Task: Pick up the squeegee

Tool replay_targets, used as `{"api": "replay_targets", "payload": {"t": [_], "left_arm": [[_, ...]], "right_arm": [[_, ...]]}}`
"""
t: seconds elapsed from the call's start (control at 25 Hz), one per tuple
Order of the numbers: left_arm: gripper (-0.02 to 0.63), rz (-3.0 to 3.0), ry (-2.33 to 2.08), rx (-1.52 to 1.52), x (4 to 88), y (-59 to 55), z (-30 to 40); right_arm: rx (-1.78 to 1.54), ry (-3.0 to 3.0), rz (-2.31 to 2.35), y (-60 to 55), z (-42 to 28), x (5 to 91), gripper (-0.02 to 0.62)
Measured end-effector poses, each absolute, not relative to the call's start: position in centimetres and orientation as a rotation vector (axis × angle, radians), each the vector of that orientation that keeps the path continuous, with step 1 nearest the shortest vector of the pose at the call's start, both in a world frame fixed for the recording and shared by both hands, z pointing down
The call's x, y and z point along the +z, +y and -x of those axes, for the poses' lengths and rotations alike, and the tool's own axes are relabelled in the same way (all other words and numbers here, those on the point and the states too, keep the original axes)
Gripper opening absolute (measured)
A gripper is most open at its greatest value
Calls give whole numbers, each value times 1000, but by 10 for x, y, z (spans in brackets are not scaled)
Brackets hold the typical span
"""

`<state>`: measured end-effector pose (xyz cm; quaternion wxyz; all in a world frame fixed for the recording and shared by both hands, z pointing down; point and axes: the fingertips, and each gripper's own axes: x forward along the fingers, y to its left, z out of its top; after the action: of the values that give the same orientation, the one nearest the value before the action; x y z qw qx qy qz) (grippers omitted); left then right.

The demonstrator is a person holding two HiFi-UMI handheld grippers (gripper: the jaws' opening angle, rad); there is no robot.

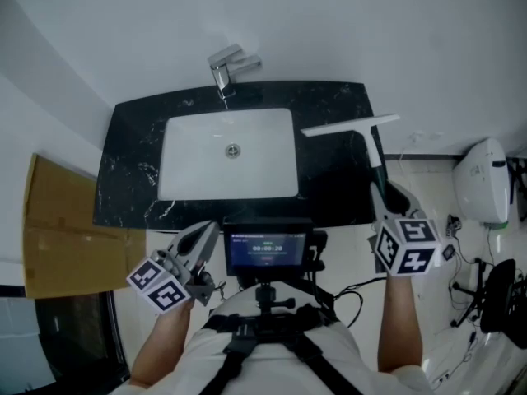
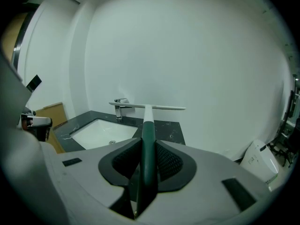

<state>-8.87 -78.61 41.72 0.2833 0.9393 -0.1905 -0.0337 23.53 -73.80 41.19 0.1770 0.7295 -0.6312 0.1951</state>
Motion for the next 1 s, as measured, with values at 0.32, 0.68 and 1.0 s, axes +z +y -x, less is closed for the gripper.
{"api": "replay_targets", "payload": {"t": [0.32, 0.68, 1.0], "left_arm": [[-6, -2504, -532, -95, 419, -790, 89], [-6, -2494, -580, -96, 421, -791, 94], [-6, -2484, -615, -84, 418, -786, 93]], "right_arm": [[611, -1760, -2051, -758, -244, 444, 79], [694, -1736, -2010, -771, -250, 484, 80], [745, -1720, -1988, -782, -259, 514, 80]]}}
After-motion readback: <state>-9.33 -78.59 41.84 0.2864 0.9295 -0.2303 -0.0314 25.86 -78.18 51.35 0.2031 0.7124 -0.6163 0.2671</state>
